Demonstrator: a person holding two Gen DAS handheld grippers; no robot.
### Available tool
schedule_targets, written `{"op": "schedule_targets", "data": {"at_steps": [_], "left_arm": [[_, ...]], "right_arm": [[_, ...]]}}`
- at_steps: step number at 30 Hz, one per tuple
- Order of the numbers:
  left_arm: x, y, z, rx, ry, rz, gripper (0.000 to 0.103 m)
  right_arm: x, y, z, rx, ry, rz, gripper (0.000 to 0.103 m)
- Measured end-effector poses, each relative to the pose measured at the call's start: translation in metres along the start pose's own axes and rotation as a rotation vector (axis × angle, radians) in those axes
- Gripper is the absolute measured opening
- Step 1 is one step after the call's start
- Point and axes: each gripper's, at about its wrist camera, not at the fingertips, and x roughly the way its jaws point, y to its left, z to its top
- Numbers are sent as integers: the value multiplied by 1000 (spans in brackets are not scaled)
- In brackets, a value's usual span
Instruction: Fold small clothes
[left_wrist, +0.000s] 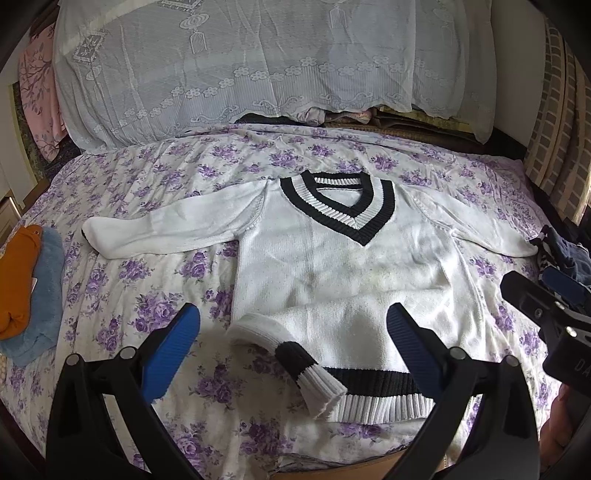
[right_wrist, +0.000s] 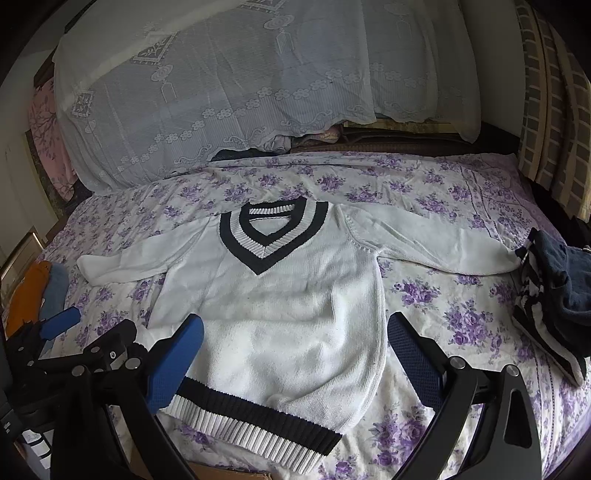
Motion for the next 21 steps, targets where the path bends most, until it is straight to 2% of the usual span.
{"op": "schedule_targets", "data": {"at_steps": [21], "left_arm": [[1, 6, -4, -8, 2, -3, 99]], "right_arm": [[0, 0, 0, 0, 0, 0, 100]]}}
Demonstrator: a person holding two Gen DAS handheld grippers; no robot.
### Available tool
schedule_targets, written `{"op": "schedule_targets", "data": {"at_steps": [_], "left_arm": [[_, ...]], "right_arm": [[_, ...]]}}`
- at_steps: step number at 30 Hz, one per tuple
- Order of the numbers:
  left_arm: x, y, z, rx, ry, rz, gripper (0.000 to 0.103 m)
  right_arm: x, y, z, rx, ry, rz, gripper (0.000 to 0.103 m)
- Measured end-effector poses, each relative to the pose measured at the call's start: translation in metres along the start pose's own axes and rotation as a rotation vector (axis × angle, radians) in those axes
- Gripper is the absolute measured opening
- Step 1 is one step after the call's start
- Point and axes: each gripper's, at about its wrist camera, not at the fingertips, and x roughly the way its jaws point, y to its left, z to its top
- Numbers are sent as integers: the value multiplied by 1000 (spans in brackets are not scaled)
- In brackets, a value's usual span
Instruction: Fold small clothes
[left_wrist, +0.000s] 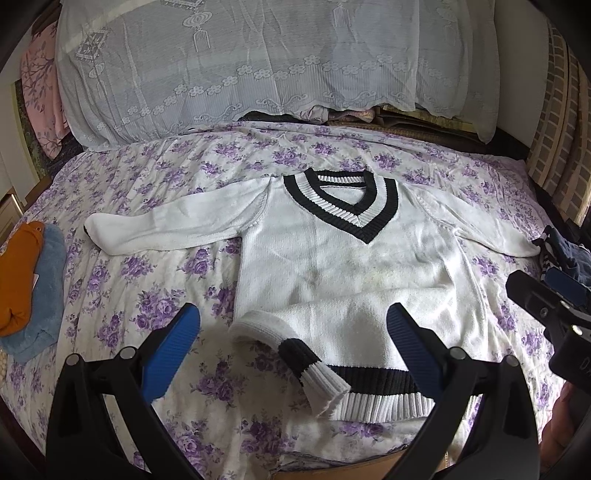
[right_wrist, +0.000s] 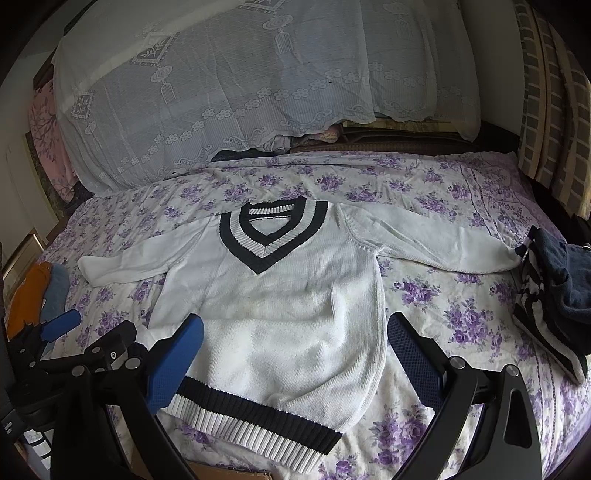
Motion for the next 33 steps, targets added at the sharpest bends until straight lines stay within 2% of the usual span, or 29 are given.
{"op": "schedule_targets", "data": {"at_steps": [33], "left_arm": [[1, 4, -2, 2, 2, 3, 99]], "right_arm": [[1, -1, -2, 3, 1, 3, 100]]}}
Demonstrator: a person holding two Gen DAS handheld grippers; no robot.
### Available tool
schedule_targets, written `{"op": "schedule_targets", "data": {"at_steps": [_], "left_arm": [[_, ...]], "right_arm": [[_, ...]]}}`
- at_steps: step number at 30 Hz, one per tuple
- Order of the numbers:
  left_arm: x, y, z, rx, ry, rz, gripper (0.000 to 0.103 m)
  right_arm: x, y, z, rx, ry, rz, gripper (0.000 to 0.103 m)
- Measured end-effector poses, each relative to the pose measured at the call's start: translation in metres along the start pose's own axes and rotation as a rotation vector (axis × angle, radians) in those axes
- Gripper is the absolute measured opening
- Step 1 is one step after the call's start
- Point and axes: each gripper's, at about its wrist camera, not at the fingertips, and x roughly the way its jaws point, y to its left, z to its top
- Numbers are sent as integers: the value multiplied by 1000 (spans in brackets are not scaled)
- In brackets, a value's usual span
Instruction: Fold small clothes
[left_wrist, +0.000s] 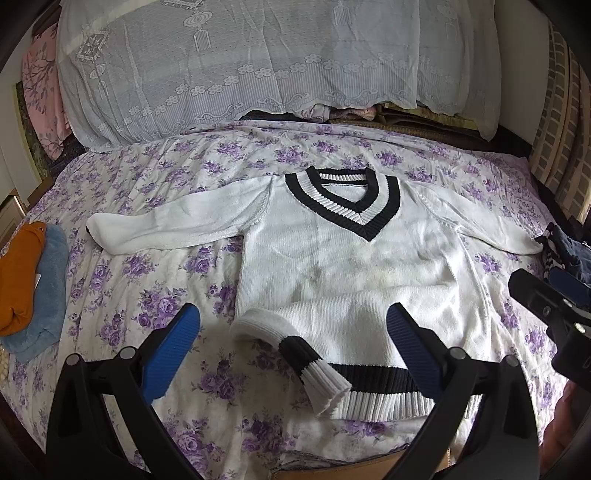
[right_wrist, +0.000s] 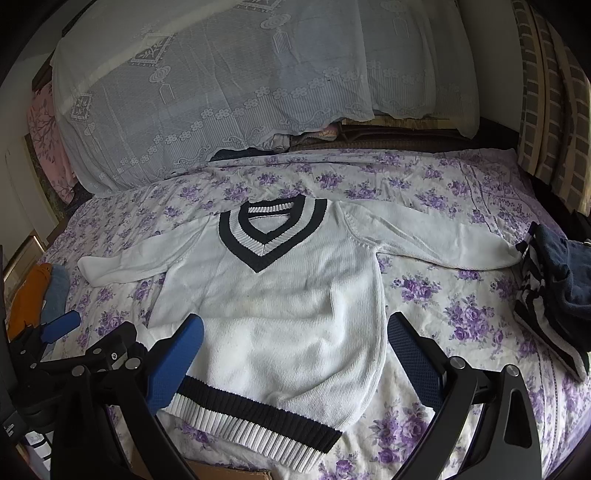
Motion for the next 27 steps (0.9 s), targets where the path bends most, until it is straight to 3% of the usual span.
{"op": "schedule_targets", "data": {"at_steps": [11, 14, 17, 19, 23, 27], "left_arm": [[3, 4, -3, 2, 7, -1, 99], [16, 18, -7, -20, 46, -36, 99], [36, 42, -14, -72, 104, -50, 99], [51, 55, -18, -102, 145, -67, 99], [74, 73, -26, -178, 237, -160, 98], [80, 73, -23, -221, 272, -301, 98]], "right_arm": [[1, -1, 0, 1, -3, 7, 100], [2, -4, -6, 7, -19, 31, 100], [11, -23, -24, 47, -45, 119, 100], [22, -45, -37, 145, -32, 204, 100], [48, -92, -60, 352, 95, 241, 100], [57, -109, -81, 427, 155, 283, 100]]}}
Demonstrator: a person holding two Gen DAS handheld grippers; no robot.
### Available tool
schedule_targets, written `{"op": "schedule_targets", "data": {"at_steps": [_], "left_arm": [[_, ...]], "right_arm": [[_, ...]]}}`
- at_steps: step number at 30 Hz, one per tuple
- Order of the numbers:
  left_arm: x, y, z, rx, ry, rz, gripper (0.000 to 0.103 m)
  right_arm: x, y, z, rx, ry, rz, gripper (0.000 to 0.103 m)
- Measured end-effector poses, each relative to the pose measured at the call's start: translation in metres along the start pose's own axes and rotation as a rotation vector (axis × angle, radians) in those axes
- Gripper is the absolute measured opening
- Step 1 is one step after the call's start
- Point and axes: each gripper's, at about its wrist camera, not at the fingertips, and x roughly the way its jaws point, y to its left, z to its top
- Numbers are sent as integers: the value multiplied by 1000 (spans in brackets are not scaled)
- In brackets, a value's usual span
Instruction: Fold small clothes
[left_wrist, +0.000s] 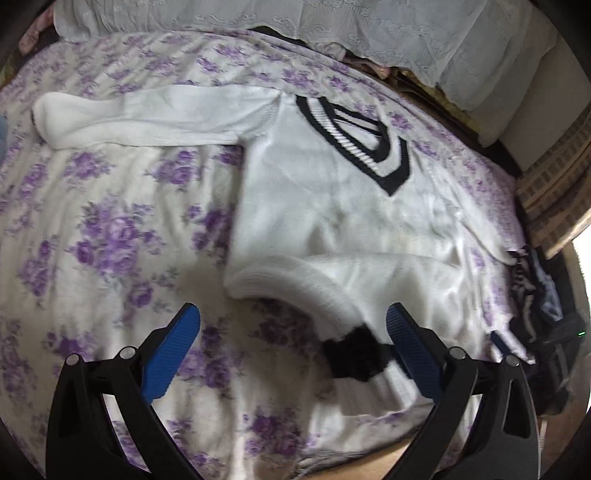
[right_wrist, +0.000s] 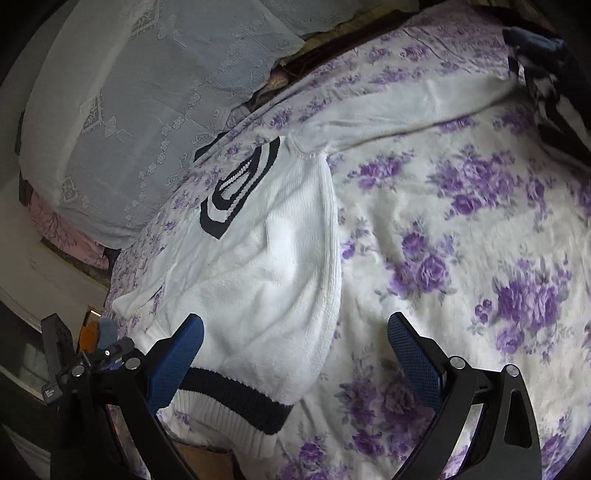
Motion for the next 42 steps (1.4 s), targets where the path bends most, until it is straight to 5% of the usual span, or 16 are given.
{"op": "schedule_targets", "data": {"at_steps": [5, 8, 10, 12, 13, 14, 15, 19, 22, 24, 26, 30, 33, 37, 42], "left_arm": [[20, -9, 4, 3, 54, -65, 98], [55, -11, -5, 16, 171, -82, 97], [56, -15, -11, 69, 131, -47, 93], [48, -16, -13, 81, 124, -33, 58], [45, -13, -11, 66, 127, -51, 48], [41, -8, -10, 43, 140, -86, 25], [38, -4, -11, 32, 153, -116, 15], [32, -7, -34, 146, 165, -99, 15], [32, -5, -45, 182, 144, -87, 18], [22, -2, -42, 165, 152, -84, 21], [-1, -2, -34, 175, 97, -75, 23], [-34, -6, -7, 183, -8, -97, 52], [-22, -29, 9, 216, -29, -95, 53], [19, -35, 9, 191, 94, -57, 53], [0, 4, -18, 140, 106, -51, 54]], "right_arm": [[17, 12, -14, -65, 67, 51, 98], [36, 23, -23, -99, 113, 50, 85], [41, 31, -26, -154, 98, 22, 70], [42, 28, -24, -145, 118, 61, 14], [40, 22, -19, -116, 129, 96, 12], [34, 19, -17, -104, 125, 110, 12], [25, 18, -15, -117, 114, 109, 11], [9, 16, -23, -217, 176, 44, 11], [19, 6, -38, -273, 234, -22, 16], [7, 4, -32, -256, 234, -18, 34], [-15, 1, -18, -251, 130, -42, 48], [-21, 15, 20, -255, 37, -22, 48], [10, 43, 30, -298, 51, 23, 48], [52, 66, 14, -326, 174, 56, 48], [23, 51, -12, -364, 196, 30, 56]]}}
